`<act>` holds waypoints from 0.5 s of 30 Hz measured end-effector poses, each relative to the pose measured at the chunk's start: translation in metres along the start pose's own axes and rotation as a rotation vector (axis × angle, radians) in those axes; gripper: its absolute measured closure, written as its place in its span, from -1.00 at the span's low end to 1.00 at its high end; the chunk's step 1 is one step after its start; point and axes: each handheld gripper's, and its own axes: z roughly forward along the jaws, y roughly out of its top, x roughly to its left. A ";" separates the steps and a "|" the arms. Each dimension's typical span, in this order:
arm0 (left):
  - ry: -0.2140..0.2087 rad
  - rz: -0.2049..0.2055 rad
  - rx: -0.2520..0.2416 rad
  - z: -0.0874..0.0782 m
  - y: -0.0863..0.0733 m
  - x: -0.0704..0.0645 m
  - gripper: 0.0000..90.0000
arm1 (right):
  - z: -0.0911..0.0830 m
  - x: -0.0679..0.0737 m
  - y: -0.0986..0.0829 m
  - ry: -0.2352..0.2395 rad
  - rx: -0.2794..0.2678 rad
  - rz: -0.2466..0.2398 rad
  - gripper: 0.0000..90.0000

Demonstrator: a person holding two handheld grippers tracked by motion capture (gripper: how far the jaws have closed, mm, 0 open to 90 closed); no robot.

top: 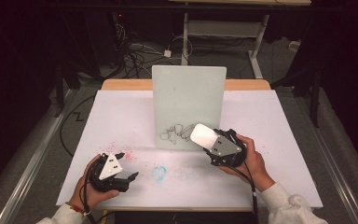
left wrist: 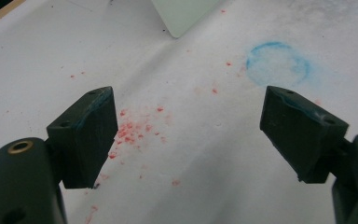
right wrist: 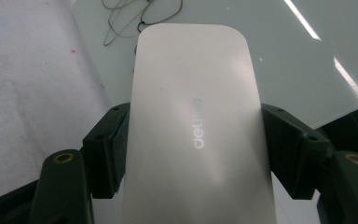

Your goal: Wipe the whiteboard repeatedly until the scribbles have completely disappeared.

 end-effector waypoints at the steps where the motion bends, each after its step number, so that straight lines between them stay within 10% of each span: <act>1: 0.002 0.001 -0.001 -0.001 0.000 0.000 -0.59 | -0.001 0.000 0.000 0.008 -0.005 0.003 -0.31; 15: 0.013 -0.015 -0.011 -0.005 -0.002 0.000 -0.59 | 0.003 0.000 0.005 -0.054 -0.019 -0.044 -0.31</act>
